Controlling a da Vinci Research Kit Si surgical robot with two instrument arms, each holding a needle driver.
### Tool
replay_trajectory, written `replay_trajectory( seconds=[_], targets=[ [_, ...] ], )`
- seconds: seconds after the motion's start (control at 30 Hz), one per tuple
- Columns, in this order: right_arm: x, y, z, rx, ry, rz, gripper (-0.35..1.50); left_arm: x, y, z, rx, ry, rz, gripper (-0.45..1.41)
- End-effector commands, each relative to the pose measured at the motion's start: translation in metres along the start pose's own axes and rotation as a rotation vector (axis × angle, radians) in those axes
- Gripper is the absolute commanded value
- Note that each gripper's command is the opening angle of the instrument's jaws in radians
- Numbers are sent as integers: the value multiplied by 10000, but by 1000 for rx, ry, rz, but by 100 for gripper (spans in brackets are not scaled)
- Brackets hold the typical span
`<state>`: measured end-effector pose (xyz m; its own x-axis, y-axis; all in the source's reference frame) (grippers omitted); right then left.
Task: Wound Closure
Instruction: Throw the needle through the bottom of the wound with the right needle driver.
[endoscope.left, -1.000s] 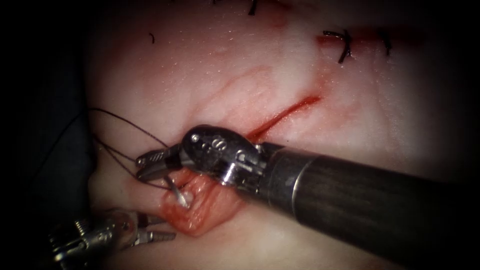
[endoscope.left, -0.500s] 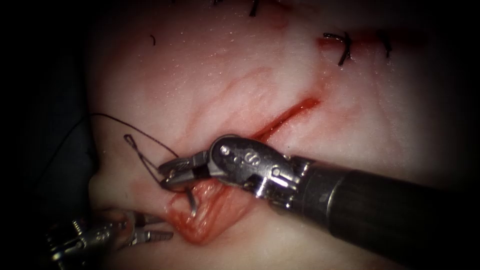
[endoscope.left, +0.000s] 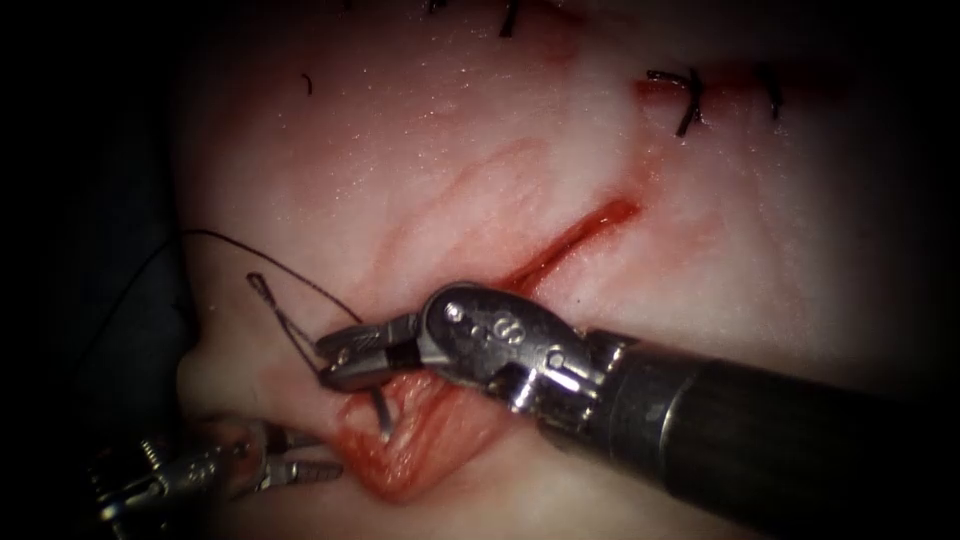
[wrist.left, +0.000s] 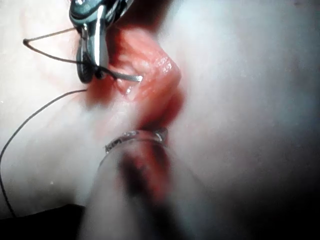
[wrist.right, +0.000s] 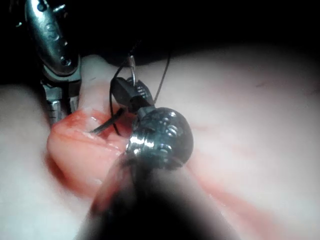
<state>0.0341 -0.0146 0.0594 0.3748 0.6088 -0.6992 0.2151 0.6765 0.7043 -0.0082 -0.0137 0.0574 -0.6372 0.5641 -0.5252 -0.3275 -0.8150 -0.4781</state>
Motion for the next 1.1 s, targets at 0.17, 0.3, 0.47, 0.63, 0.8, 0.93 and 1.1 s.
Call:
replay_trajectory(
  seconds=[0.17,0.3,0.47,0.63,0.8,0.93,1.1],
  targets=[
    [0,2,8,64,31,159,-35,2,-4,4,8,2,2,7],
    [-2,1,7,95,28,296,-35,3,-4,4,11,2,2,8],
    [-5,-3,4,123,29,380,-35,4,-5,3,15,3,0,8],
    [-7,-7,5,155,35,438,-35,4,-5,2,15,3,1,8],
    [-7,-12,8,189,33,497,-35,3,-6,1,19,3,1,9],
    [-6,-17,9,219,20,556,-35,3,-7,-1,20,3,1,9],
    [-6,-21,10,251,16,604,-35,3,-7,-1,23,4,1,9]
  ],
)
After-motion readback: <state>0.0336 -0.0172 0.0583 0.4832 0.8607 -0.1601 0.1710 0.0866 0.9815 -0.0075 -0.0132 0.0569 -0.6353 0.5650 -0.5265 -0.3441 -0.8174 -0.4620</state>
